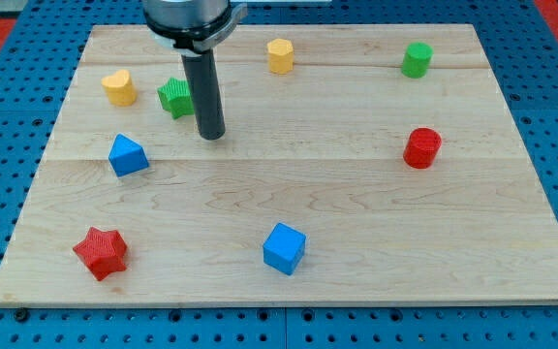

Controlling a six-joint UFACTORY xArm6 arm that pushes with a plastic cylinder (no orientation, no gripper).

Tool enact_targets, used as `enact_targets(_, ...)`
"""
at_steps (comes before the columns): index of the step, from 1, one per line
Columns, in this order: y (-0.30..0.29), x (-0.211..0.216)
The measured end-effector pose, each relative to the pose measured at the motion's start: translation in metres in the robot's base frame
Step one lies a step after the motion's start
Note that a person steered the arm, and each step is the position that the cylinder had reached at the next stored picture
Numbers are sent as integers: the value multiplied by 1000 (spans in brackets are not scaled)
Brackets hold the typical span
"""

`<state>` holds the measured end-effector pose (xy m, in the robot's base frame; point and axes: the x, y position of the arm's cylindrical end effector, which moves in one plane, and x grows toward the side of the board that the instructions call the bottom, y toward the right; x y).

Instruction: Move the green star above the yellow heart

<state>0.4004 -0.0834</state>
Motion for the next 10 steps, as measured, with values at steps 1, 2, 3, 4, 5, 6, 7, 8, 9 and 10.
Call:
enact_targets(1, -7, -2)
enact_targets(2, -39, -19)
enact_targets(3, -61, -47)
enact_targets(4, -69, -84)
enact_targets(5, -69, -86)
enact_targets(6, -69, -91)
enact_targets(7, -72, -113)
enact_targets(8, -69, -112)
enact_targets(9, -17, -100)
enact_targets(10, 5, -103)
